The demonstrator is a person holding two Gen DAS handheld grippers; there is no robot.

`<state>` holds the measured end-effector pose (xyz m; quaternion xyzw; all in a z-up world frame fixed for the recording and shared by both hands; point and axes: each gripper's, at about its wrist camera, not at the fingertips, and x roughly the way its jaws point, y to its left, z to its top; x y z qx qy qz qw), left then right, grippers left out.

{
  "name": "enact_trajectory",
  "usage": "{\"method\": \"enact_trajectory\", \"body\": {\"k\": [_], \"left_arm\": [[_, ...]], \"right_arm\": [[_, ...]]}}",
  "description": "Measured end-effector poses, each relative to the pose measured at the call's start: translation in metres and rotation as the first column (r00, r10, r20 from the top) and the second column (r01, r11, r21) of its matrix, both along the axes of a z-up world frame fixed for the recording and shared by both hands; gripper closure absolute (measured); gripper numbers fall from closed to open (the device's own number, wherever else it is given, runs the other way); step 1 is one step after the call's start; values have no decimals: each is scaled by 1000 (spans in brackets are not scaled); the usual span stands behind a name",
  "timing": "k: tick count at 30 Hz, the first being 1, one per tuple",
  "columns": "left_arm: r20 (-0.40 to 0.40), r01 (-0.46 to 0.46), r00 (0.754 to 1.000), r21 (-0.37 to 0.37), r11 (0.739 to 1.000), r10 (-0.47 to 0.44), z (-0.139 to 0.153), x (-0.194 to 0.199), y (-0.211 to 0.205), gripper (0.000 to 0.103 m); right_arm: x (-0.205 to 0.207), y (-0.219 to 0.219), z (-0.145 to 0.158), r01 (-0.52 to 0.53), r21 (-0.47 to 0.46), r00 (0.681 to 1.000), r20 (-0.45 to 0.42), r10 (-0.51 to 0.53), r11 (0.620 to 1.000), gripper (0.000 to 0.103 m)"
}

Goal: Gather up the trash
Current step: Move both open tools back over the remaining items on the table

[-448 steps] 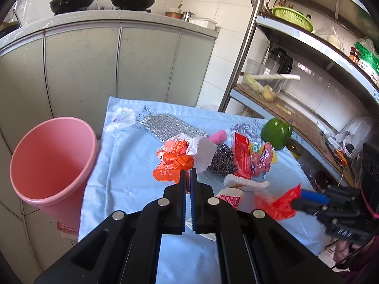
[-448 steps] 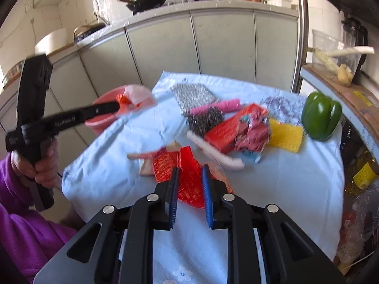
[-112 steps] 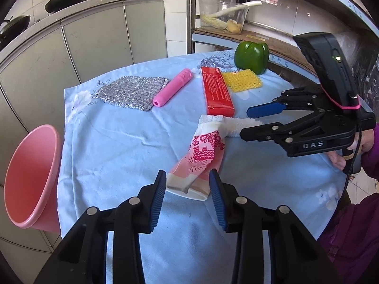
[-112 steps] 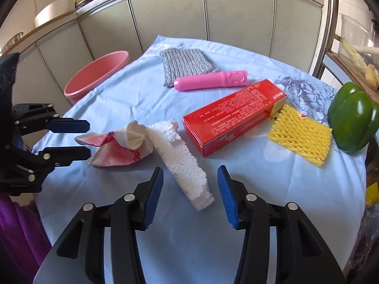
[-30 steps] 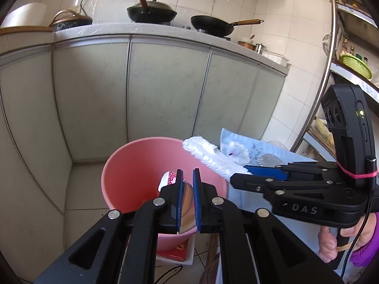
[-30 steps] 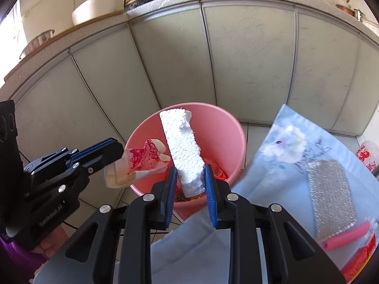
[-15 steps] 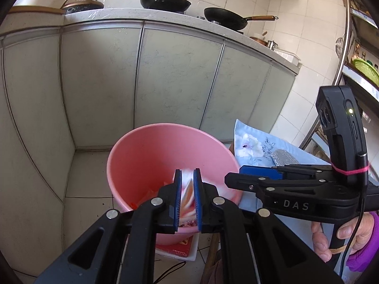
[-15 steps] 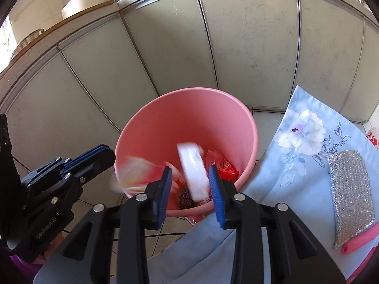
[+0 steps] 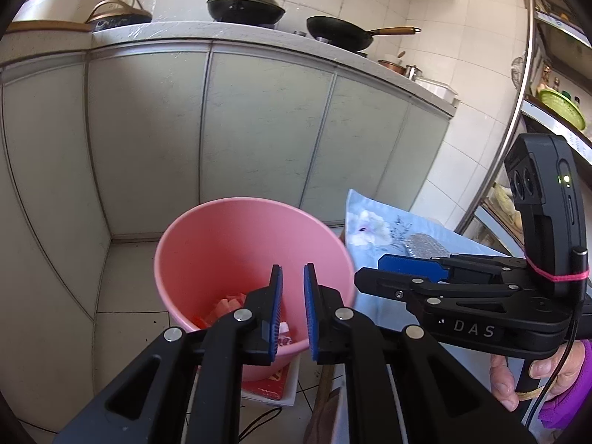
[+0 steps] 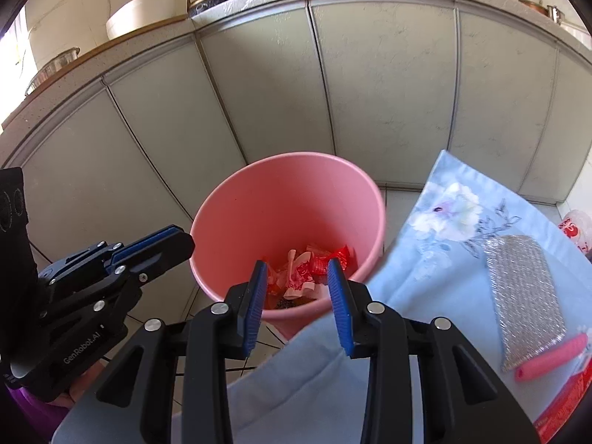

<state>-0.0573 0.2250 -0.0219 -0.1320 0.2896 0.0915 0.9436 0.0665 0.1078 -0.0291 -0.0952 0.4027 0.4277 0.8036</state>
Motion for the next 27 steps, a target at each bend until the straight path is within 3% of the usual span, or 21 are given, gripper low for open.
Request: {"method": "enact_trajectory", "body": {"k": [16, 27], "left_arm": [[3, 128, 992, 27, 991, -128, 8, 8, -65, 92], [-1, 241, 970, 120, 963, -243, 16, 24, -126, 92]], "right_arm": [[-30, -104, 10, 171, 28, 985, 8, -171, 985, 68], [-42, -158, 11, 265, -7, 961, 84, -263, 964, 68]]}}
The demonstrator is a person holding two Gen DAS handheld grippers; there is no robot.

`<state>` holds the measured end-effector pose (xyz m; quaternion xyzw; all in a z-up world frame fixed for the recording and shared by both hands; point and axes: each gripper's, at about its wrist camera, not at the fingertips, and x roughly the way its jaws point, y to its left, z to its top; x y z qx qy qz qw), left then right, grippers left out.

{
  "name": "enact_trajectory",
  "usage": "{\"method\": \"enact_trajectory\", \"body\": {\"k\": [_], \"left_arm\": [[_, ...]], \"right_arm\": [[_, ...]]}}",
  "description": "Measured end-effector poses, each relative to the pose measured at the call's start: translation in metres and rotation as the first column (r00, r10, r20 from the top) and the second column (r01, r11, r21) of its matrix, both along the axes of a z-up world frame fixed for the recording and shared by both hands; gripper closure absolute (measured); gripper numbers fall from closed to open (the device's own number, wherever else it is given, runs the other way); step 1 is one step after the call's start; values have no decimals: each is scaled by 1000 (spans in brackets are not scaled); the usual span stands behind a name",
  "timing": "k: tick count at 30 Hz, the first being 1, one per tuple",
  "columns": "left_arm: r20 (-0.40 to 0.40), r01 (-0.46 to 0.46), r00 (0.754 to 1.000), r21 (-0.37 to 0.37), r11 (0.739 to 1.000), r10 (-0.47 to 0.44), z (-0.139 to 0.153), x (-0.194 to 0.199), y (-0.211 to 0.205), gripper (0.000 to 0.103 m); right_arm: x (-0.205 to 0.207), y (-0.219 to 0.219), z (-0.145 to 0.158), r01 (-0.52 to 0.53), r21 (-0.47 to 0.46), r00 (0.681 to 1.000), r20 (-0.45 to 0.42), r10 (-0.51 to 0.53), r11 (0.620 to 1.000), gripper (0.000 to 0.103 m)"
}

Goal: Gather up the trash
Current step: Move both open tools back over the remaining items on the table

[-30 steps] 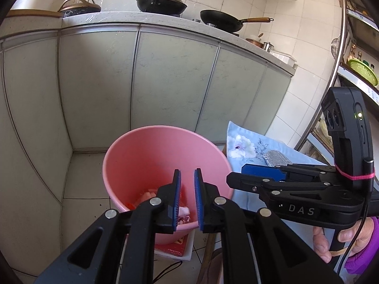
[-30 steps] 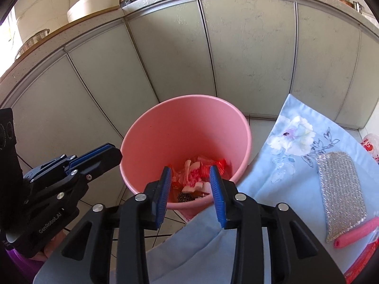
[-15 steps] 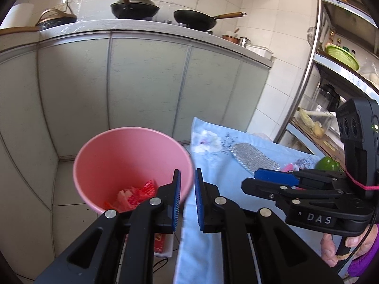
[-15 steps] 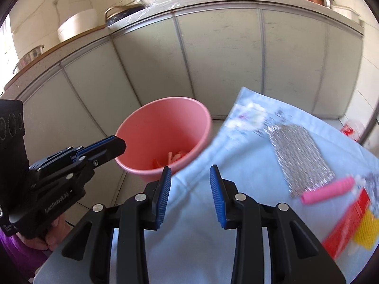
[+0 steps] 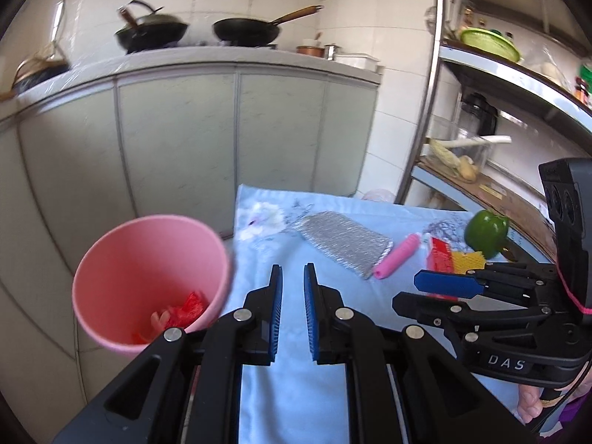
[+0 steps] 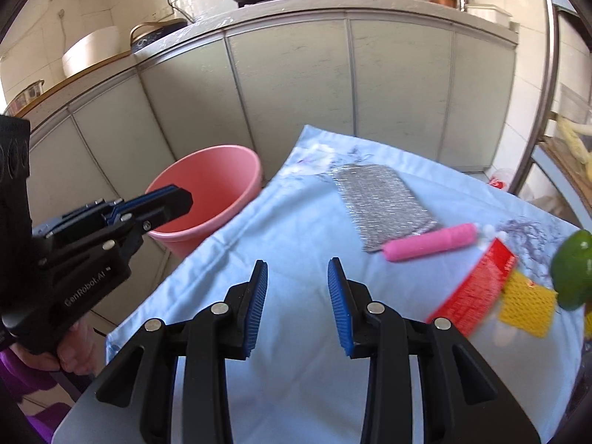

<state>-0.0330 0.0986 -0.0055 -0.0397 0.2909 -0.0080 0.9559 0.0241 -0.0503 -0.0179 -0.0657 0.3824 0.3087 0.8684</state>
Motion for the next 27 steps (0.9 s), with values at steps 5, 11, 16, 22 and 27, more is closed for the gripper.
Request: {"method": "enact_trajectory", "body": {"k": [5, 11, 16, 22, 27], "left_arm": [[-2, 1, 1000, -20, 1000, -1, 3, 8, -10, 92], [-16, 32, 999, 16, 999, -31, -1, 16, -27, 92], [-29, 96, 995, 6, 995, -95, -9, 17, -46, 92], [-23, 191, 981, 15, 981, -191, -17, 17, -66, 92], [-66, 211, 975, -6, 977, -211, -26, 28, -69, 92]], "right_arm": [[-2, -22, 0, 55, -21, 998, 10, -54, 998, 68], [-12, -39, -1, 87, -20, 995, 58, -86, 996, 68], [-20, -51, 0, 117, 7, 987, 111, -117, 993, 68], [-16, -67, -7, 163, -6, 983, 81, -162, 987, 68], [-7, -89, -17, 259, -11, 966, 9, -259, 966, 68]]}}
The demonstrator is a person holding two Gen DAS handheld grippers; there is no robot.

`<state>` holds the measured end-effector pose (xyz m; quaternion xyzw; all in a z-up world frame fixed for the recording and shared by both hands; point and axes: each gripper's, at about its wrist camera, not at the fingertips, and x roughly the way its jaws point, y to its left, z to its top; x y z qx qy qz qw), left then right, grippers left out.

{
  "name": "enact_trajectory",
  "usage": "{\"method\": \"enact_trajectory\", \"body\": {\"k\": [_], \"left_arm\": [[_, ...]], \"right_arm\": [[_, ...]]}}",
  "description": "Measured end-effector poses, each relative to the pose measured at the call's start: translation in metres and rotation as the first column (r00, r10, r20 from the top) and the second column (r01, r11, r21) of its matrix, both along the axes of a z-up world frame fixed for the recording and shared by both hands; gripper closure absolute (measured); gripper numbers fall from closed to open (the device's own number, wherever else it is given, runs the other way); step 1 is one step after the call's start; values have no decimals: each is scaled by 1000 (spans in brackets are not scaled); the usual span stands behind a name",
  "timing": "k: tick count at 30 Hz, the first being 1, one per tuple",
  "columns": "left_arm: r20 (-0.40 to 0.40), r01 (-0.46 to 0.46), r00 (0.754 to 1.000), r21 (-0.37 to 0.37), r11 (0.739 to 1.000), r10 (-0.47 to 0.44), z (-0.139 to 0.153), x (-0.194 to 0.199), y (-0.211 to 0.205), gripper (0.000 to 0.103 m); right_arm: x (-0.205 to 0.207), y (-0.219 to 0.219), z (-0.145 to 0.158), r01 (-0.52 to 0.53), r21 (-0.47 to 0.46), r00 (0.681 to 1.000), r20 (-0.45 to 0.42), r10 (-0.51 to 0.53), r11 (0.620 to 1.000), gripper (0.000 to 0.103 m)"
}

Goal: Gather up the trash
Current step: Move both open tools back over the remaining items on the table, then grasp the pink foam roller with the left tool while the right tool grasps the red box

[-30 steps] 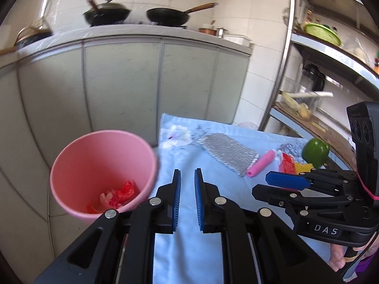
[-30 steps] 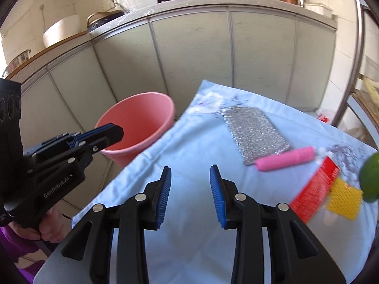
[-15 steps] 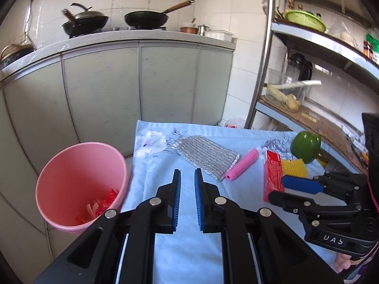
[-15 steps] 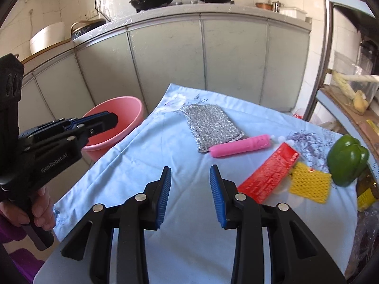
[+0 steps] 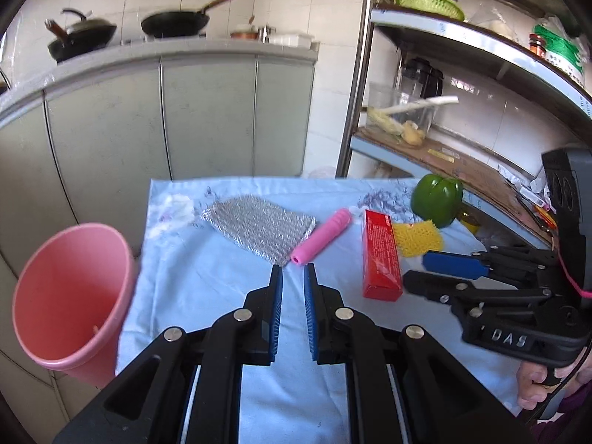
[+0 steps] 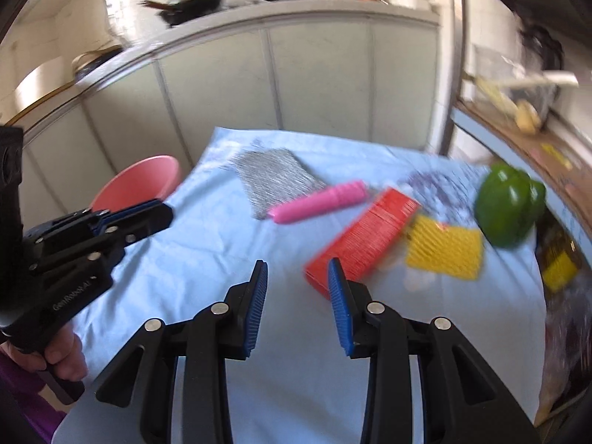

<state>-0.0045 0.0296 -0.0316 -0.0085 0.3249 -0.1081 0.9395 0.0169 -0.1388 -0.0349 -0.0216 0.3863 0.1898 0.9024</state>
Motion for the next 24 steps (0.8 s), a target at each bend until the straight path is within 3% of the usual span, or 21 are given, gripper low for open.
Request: {"method": "enact_trajectory", "body": {"k": [7, 11, 14, 17, 24], "left_arm": [[-66, 41, 997, -23, 999, -43, -10, 32, 0, 91], [-115, 99, 988, -50, 994, -104, -17, 54, -4, 78], [-129, 142, 981, -33, 989, -145, -21, 69, -13, 75], [-139, 185, 973, -16, 983, -185, -23, 84, -22, 69], [-194, 276, 947, 85, 957, -256, -42, 129, -47, 69]], "right_arm": [[9, -16, -11, 88, -21, 995, -41, -89, 996, 68], [17, -20, -16, 98, 19, 991, -98, -95, 995, 68], [20, -23, -17, 114, 41, 988, -110, -109, 993, 50], [24, -28, -17, 135, 58, 985, -116, -128, 989, 46], [34, -39, -22, 193, 95, 973, -149, -178, 977, 45]]}}
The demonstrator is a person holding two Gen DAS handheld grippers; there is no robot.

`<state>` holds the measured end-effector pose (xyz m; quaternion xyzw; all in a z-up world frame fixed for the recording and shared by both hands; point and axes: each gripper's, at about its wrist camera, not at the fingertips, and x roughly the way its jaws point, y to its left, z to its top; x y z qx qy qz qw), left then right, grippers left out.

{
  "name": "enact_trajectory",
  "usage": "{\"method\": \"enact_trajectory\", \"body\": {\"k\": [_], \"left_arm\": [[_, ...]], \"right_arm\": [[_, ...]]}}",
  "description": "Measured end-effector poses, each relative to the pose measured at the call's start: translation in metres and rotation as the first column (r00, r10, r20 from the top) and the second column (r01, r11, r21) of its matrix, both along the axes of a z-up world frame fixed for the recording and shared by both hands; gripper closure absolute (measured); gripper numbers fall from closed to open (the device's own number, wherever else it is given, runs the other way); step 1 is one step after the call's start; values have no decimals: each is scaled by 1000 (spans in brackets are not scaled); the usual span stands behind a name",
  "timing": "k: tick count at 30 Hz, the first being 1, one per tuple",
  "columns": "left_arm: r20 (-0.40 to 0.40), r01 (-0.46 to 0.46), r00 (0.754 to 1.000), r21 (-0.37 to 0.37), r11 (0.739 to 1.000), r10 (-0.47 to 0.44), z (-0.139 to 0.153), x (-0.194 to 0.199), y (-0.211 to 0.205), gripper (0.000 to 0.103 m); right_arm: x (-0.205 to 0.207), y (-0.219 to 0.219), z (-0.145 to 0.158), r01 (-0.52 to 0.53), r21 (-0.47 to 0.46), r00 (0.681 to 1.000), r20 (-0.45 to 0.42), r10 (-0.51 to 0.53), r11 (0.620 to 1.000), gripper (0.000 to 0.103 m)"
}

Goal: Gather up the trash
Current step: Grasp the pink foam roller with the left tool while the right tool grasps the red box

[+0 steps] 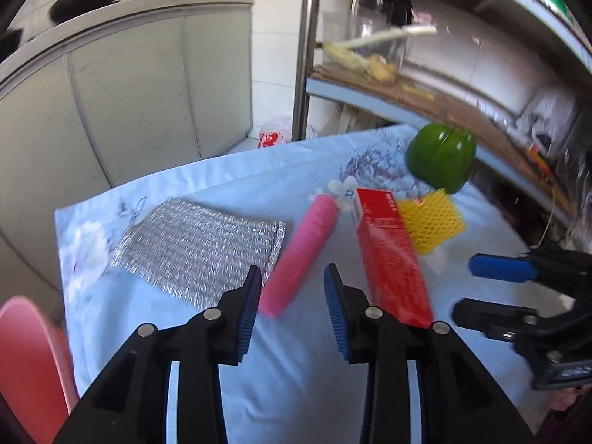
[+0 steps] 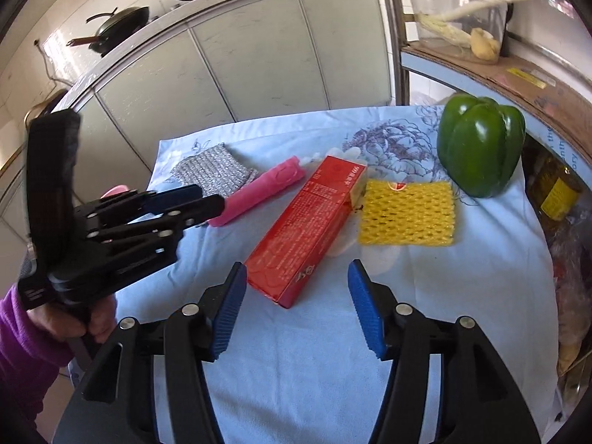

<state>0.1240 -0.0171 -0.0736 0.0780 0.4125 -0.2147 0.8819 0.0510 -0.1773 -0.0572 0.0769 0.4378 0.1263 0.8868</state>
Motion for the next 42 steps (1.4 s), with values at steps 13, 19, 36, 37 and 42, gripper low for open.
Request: {"method": "enact_trajectory", "body": {"k": [13, 19, 36, 37, 42], "left_arm": [[-32, -1, 999, 26, 1000, 2, -16, 5, -7, 81], [-32, -79, 996, -22, 997, 78, -8, -32, 9, 82], [-81, -258, 964, -65, 964, 252, -10, -92, 51, 82], [-86, -257, 964, -65, 964, 251, -11, -93, 51, 82], [-126, -246, 964, -77, 966, 235, -11, -97, 49, 82]], "right_arm": [[11, -2, -4, 29, 32, 999, -37, -28, 999, 45], [26, 6, -3, 50, 86, 997, -65, -45, 995, 45], [57, 41, -29, 58, -101, 993, -100, -69, 993, 50], [54, 39, -29, 33, -103, 993, -105, -44, 994, 50], [39, 21, -25, -34, -99, 992, -123, 22, 994, 56]]}}
